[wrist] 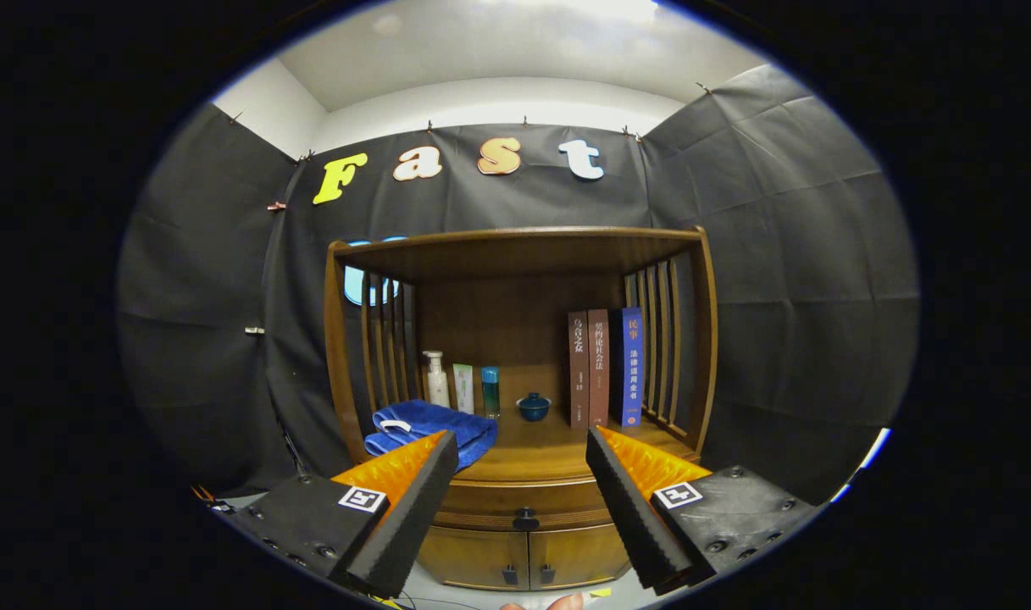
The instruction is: Pull open the drawer, take out the items inside it, and place them on the countertop above the cabinet.
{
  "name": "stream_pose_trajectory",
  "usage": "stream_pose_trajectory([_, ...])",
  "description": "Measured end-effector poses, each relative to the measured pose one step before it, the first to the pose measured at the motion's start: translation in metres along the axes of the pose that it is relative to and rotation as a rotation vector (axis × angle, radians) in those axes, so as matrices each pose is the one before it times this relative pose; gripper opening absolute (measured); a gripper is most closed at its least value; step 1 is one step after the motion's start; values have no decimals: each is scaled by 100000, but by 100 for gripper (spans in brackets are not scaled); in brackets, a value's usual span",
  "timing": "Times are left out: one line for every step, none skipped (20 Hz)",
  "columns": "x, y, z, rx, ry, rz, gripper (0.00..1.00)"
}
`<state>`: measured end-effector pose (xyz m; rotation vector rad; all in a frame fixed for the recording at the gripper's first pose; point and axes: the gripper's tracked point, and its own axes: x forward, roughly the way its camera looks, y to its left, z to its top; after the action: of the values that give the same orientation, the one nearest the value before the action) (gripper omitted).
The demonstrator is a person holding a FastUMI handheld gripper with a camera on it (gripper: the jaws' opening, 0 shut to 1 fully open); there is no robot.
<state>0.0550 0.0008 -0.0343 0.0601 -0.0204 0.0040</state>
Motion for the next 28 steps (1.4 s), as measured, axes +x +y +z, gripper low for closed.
stream_pose_trajectory([849,-74,-1428,42,1076,-475,99])
stream_pose_trajectory([1117,-253,-1695,-678,1076,-743,99])
stream_pose_trajectory([983,-127,-1539,-1115,1173,-820,99])
stream_pose_trajectory([982,-223,-1846,-1182,1595,-588,99])
stream_pose_trajectory([998,38,-1646,-320,1479,-4,99])
stream_pose_trajectory([878,103,-1695,-47,2598,485,99])
stream_pose_trajectory([716,152,-1469,706,2561,257,99])
stream_pose_trajectory([607,223,-851,573,1155,730,99])
stream_pose_trajectory([746,138,-537,-341,-441,121,99])
stream_pose_trajectory([547,201,-448,-917,-877,726,99])
stream_pose_trajectory([348,251,-965,-1167,406,1358,99])
stream_pose_trajectory([197,308,-1326,-140,1437,1794,99])
stream_pose_trajectory([184,-16,-982,1444,1142,1288,99])
stream_pose_trajectory([258,-119,-942,1236,1309,360,99])
stream_pose_trajectory([162,14,-1070,236,1609,-300,99])
stream_pose_trajectory([547,-366,-995,-653,1651,-1002,99])
stream_pose_trajectory([1088,-69,-864,-586,1137,-461,99])
stream_pose_trajectory([510,-67,-696,-343,768,-296,99])
stream_pose_trajectory([799,-352,-974,63,1281,-577,99])
stream_pose_trajectory([358,-343,-560,994,1574,-872,99])
stream_pose_trajectory([517,-247,-463,1381,650,-478,99])
stream_pose_trajectory([391,-308,-416,926,475,-836,89])
stream_pose_trajectory([309,40,-283,792,739,-490,79])
stream_pose_trajectory([323,155,-249,1029,639,806,69])
stream_pose_trajectory([67,241,28,379,462,825,58])
stream_pose_trajectory([229,-173,196,-1151,-542,-1025,56])
stream_pose_trajectory([-1304,-383,376,-63,-878,559,57])
stream_pose_trajectory([1210,250,-369,-1094,-406,-7,51])
